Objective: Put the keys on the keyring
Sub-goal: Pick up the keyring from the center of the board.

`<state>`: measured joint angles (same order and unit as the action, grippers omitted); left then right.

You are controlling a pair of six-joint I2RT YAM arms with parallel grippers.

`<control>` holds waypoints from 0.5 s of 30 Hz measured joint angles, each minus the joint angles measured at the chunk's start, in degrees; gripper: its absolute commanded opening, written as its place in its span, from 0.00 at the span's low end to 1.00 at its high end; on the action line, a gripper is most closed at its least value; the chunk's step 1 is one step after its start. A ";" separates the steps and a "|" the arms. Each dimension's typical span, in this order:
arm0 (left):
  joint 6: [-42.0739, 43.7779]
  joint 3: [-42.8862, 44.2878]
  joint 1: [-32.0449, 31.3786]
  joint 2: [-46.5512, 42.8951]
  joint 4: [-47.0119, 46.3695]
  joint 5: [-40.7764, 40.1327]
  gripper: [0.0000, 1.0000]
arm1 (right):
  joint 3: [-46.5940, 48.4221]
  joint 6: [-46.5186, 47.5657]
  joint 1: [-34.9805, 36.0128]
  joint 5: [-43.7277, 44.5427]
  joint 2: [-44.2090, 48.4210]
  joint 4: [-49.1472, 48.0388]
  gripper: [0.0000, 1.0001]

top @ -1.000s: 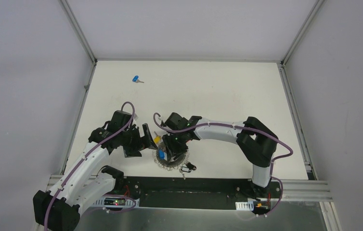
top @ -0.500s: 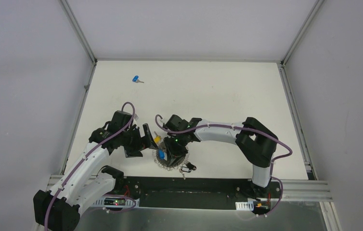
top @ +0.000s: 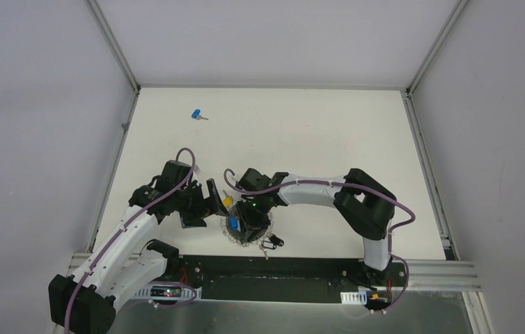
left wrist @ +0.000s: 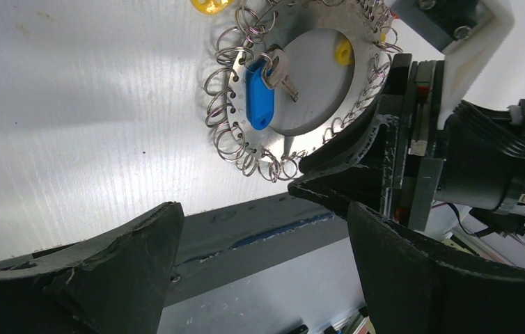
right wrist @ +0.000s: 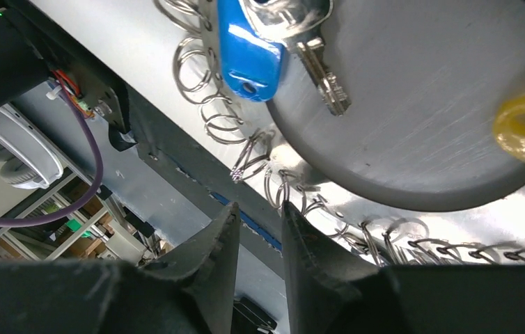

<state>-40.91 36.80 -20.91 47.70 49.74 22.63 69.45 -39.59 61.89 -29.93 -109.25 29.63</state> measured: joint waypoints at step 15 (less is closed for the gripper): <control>0.00 0.00 0.00 0.00 -0.04 -0.02 0.90 | 0.09 -0.04 0.15 -1.05 -2.36 0.28 0.31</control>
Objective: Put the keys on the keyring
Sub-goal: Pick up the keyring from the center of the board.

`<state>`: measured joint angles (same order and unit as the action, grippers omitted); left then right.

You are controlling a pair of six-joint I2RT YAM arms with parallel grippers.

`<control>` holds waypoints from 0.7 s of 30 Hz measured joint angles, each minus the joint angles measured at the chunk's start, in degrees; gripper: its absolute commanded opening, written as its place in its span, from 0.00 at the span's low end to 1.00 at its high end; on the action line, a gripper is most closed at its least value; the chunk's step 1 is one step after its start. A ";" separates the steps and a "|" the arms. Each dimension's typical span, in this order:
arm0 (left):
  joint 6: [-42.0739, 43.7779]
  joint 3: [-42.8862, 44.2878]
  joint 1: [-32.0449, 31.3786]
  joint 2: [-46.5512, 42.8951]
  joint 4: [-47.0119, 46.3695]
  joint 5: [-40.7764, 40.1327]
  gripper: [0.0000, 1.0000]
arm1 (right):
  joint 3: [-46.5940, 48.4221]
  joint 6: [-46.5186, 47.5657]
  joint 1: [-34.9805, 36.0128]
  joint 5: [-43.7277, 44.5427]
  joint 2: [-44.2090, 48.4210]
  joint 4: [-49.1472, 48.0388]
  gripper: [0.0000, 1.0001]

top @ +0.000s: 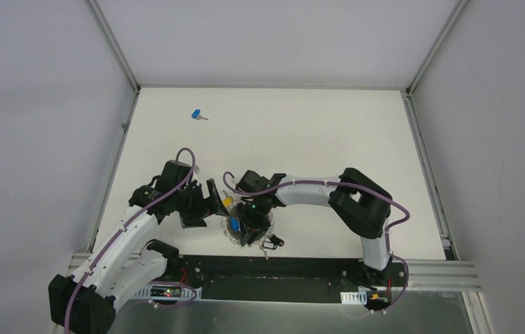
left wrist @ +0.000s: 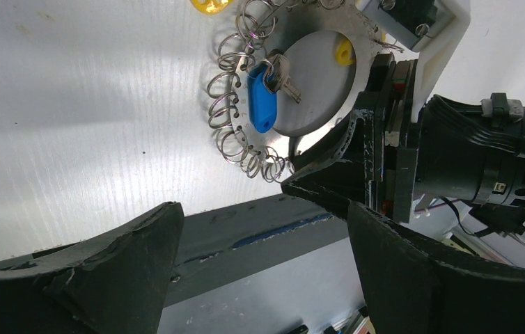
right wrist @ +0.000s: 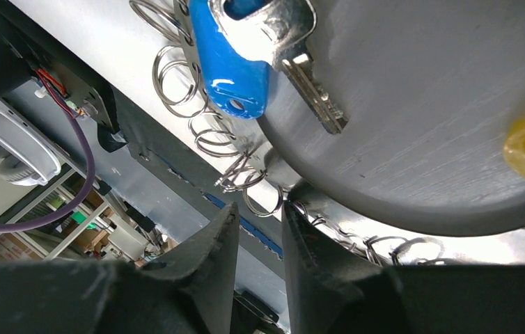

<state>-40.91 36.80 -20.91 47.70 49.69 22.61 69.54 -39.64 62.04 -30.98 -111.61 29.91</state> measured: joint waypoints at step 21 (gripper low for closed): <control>-0.13 -0.22 0.00 -0.98 -0.61 1.40 0.78 | 2.89 0.83 0.00 3.21 -1.25 4.02 0.29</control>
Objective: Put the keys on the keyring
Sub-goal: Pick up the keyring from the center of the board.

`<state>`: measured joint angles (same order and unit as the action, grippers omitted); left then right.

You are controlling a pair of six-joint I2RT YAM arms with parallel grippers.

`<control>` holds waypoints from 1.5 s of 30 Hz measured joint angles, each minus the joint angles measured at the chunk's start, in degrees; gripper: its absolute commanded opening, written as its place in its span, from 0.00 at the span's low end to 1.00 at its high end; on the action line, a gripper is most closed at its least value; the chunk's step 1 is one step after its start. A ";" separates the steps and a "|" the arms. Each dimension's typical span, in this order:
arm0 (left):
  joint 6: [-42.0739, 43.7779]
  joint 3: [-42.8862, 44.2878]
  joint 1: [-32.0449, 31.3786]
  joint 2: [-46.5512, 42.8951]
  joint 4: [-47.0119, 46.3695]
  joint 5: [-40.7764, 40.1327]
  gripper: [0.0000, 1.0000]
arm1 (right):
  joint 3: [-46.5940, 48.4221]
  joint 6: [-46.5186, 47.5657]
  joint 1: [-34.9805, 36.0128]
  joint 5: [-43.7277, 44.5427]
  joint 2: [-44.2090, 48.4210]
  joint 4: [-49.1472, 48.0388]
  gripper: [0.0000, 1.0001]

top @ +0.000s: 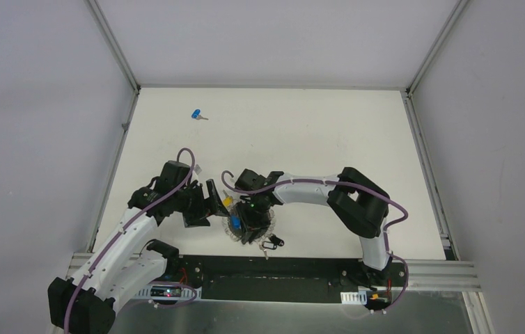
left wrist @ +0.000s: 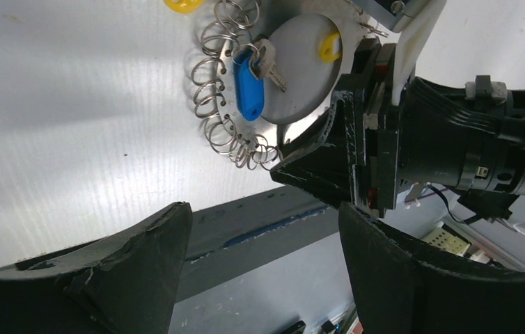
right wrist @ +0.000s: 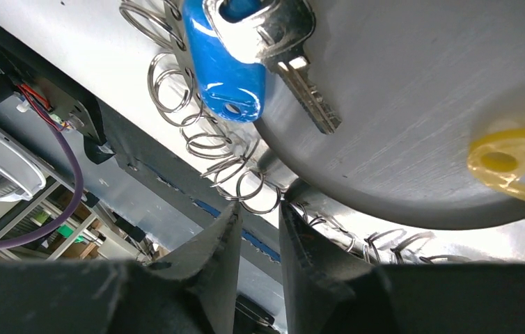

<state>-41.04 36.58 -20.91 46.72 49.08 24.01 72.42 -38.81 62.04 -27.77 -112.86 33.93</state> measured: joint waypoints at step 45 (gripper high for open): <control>-9.16 -4.04 -14.05 5.44 -21.31 0.04 0.64 | -15.69 -4.76 -10.47 -0.07 10.10 -5.51 0.05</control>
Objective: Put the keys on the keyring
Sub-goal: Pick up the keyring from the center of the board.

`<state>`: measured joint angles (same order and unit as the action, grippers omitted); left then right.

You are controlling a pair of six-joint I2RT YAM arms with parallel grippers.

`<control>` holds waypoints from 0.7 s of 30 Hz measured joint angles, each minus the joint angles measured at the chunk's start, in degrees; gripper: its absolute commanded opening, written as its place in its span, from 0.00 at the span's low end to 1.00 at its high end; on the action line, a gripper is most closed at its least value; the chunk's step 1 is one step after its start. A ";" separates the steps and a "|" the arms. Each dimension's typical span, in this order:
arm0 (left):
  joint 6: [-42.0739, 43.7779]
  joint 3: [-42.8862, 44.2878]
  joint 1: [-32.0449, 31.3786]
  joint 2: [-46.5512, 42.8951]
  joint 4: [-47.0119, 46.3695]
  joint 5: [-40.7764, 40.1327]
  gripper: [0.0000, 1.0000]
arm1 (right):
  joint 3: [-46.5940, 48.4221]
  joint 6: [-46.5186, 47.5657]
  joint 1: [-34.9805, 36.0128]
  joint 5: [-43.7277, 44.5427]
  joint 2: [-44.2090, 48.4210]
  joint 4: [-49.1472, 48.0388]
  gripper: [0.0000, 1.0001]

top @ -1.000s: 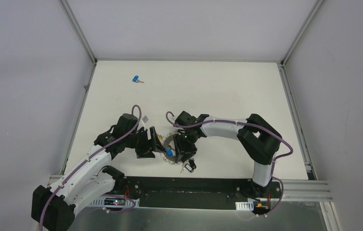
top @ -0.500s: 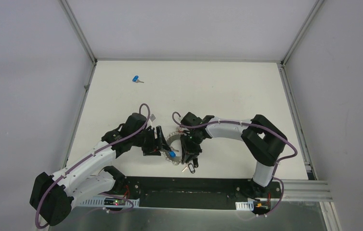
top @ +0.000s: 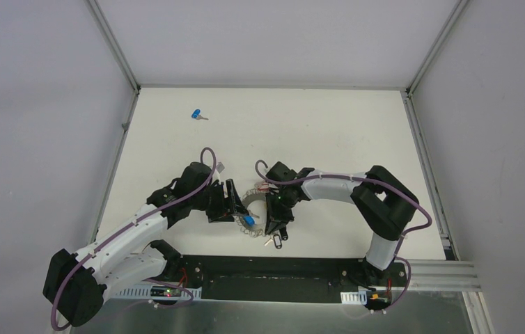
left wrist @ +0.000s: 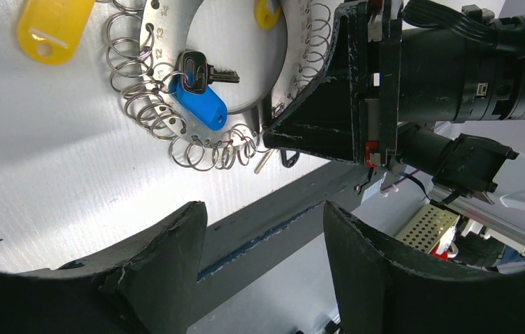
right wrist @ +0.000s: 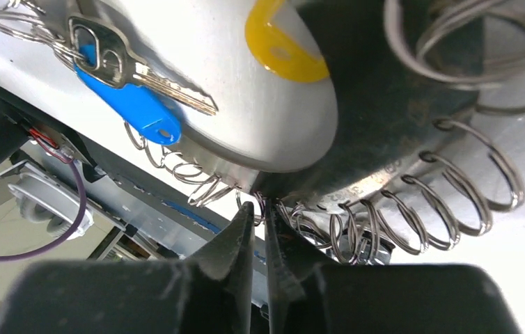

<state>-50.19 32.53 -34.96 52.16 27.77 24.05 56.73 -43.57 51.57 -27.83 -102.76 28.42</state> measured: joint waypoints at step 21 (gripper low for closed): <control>1.36 0.00 0.00 -3.96 0.07 -0.52 0.63 | 12.90 26.56 4.13 13.46 1.55 12.74 0.00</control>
<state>-48.84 32.53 -34.96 48.21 27.83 23.53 69.63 -17.02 55.70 -14.37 -101.21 41.17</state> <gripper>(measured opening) 0.634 0.007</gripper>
